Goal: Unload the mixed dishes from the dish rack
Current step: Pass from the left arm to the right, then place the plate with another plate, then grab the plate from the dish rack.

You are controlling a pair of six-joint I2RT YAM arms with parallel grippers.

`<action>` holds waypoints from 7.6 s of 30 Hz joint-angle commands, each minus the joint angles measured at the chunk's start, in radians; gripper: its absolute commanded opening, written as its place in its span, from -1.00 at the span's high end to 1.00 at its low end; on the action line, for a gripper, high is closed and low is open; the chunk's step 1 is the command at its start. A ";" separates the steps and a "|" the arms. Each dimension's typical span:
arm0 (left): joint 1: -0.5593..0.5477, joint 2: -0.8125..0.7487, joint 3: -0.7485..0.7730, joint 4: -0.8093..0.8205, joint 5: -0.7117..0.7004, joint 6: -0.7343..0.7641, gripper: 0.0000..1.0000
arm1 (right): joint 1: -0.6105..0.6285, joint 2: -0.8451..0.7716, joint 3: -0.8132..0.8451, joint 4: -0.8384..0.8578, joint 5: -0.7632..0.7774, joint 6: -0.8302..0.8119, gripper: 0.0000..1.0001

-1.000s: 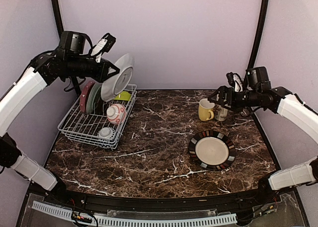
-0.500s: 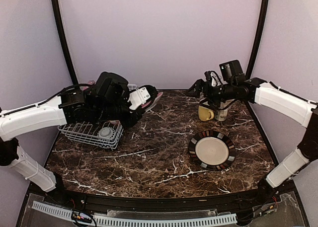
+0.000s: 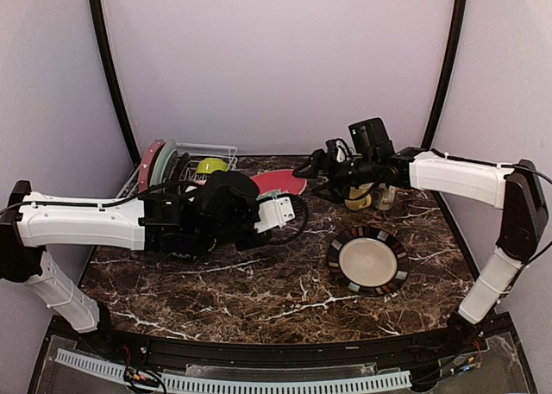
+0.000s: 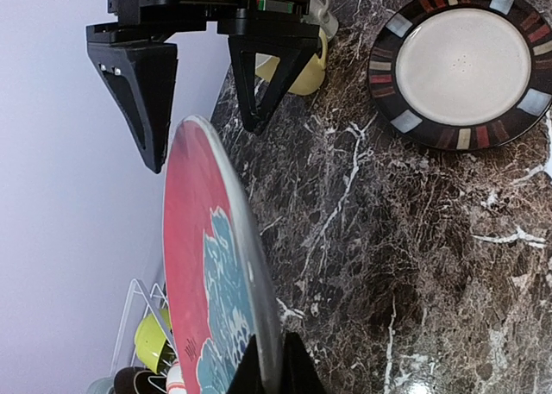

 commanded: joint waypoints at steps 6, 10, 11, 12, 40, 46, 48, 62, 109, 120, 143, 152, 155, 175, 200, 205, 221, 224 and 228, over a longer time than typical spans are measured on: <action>-0.020 0.021 0.014 0.165 -0.142 0.119 0.99 | 0.033 0.076 0.016 0.139 -0.082 0.075 -0.36; -0.032 0.049 0.014 0.166 -0.181 0.157 0.98 | 0.043 0.102 0.035 0.142 -0.095 0.088 -0.26; -0.034 0.057 0.014 0.185 -0.186 0.167 0.98 | 0.044 0.106 0.037 0.144 -0.098 0.092 -0.23; -0.038 0.063 0.014 0.188 -0.196 0.171 0.99 | 0.044 0.109 0.037 0.147 -0.099 0.094 -0.18; -0.014 -0.098 0.066 -0.006 0.171 -0.159 -0.52 | -0.048 -0.239 -0.313 0.271 -0.046 -0.020 1.00; 0.156 -0.191 0.057 0.017 0.384 -0.326 -0.61 | -0.153 -0.422 -0.467 0.140 -0.105 -0.124 1.00; 0.217 -0.206 0.055 0.032 0.429 -0.378 -0.62 | -0.203 -0.502 -0.513 0.095 -0.113 -0.143 1.00; 0.441 -0.274 -0.010 0.129 0.461 -0.547 -0.64 | -0.535 -0.790 -0.817 -0.003 -0.254 -0.195 1.00; 0.470 -0.273 -0.010 0.117 0.469 -0.551 -0.64 | -0.480 -0.599 -0.737 -0.254 0.041 -0.297 -0.28; 0.471 -0.294 -0.011 0.117 0.458 -0.545 -0.64 | -0.444 -0.582 -0.671 -0.355 0.171 -0.304 -0.77; 0.491 -0.292 0.006 0.078 0.319 -0.539 -0.74 | -0.419 -0.630 -0.707 -0.305 0.148 -0.263 -0.83; 0.712 -0.237 0.035 0.051 0.436 -0.656 -0.75 | -0.419 -0.647 -0.593 -0.347 0.182 -0.380 -0.97; 0.793 -0.217 0.041 0.047 0.487 -0.697 -0.75 | -0.419 -0.670 -0.557 -0.354 0.196 -0.415 -0.97; 1.125 0.115 0.261 -0.182 0.780 -0.710 -0.13 | -0.419 -0.778 -0.549 -0.229 0.132 -0.432 -0.97; 1.132 0.338 0.354 -0.255 0.648 -0.586 0.70 | -0.420 -0.747 -0.588 -0.173 0.093 -0.415 -0.97; 1.132 0.301 0.350 -0.255 0.646 -0.568 0.87 | -0.419 -0.753 -0.575 -0.169 0.095 -0.405 -0.97; 1.131 0.094 0.294 -0.244 0.639 -0.552 0.98 | -0.420 -0.683 -0.542 -0.173 0.094 -0.411 -0.97; 1.131 0.042 0.278 -0.219 0.648 -0.558 0.98 | -0.419 -0.668 -0.521 -0.175 0.099 -0.414 -0.97; 1.131 -0.010 0.270 -0.207 0.694 -0.574 0.98 | -0.419 -0.668 -0.526 -0.149 0.079 -0.400 -0.97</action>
